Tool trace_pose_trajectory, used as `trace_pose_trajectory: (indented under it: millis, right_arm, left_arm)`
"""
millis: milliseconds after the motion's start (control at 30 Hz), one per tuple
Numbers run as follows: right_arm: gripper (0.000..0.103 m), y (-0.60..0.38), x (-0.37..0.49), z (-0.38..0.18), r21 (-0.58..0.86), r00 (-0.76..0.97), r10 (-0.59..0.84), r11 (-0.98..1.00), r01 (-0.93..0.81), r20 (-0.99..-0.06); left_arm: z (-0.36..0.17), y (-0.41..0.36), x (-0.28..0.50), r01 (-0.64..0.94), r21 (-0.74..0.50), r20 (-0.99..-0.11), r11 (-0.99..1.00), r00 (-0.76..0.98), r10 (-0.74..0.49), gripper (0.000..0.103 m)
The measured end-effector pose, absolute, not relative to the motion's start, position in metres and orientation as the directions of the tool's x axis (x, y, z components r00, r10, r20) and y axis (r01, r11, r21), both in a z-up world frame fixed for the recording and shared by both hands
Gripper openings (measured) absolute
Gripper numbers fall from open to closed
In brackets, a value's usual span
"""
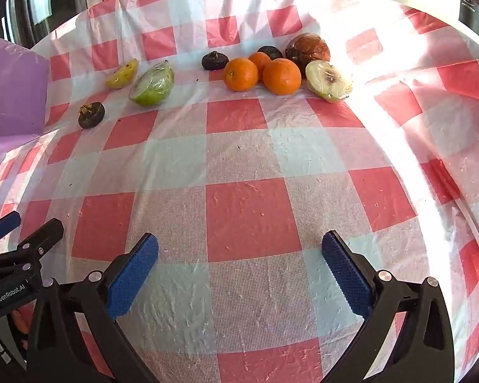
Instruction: Organize fruits
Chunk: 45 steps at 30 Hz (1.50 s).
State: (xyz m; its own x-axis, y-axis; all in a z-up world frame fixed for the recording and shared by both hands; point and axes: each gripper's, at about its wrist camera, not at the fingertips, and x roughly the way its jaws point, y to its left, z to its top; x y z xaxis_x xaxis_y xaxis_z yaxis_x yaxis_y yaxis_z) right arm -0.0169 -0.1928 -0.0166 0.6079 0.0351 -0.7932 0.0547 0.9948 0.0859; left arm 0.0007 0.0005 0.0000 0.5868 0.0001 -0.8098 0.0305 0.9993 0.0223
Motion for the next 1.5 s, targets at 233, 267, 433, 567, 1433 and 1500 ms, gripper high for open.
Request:
trace_pose_trajectory:
  millis: [233, 267, 433, 567, 1433, 1500]
  right_arm:
    - [0.099, -0.194, -0.014, -0.020, 0.093, 0.610, 0.039, 0.994, 0.056, -0.791]
    - [0.099, -0.194, -0.013, -0.020, 0.092, 0.610, 0.039, 0.994, 0.056, -0.792]
    - [0.099, -0.193, -0.019, -0.018, 0.089, 0.621, 0.035, 0.995, 0.056, -0.783]
    - [0.099, -0.193, -0.022, -0.017, 0.087, 0.624, 0.032, 0.994, 0.059, -0.781]
    - [0.099, -0.192, -0.022, -0.017, 0.085, 0.620, 0.032, 0.995, 0.056, -0.784]
    - [0.099, -0.192, -0.022, -0.017, 0.084, 0.620, 0.031, 0.995, 0.056, -0.784]
  left_arm:
    - [-0.001, 0.004, -0.004, 0.031, 0.020, -0.805, 0.999, 0.594, -0.002, 0.102]
    - [-0.001, 0.004, -0.004, 0.031, 0.022, -0.805, 0.999, 0.593, -0.001, 0.102]
    - [-0.002, 0.001, -0.003, 0.032, 0.023, -0.804, 0.999, 0.594, 0.000, 0.102]
    - [-0.001, 0.001, -0.001, 0.033, 0.021, -0.805, 0.999, 0.594, -0.003, 0.102]
    - [-0.001, 0.002, -0.001, 0.031, 0.020, -0.804, 0.999, 0.594, -0.003, 0.102]
    - [-0.001, 0.002, -0.001, 0.031, 0.020, -0.805, 0.999, 0.594, -0.003, 0.102]
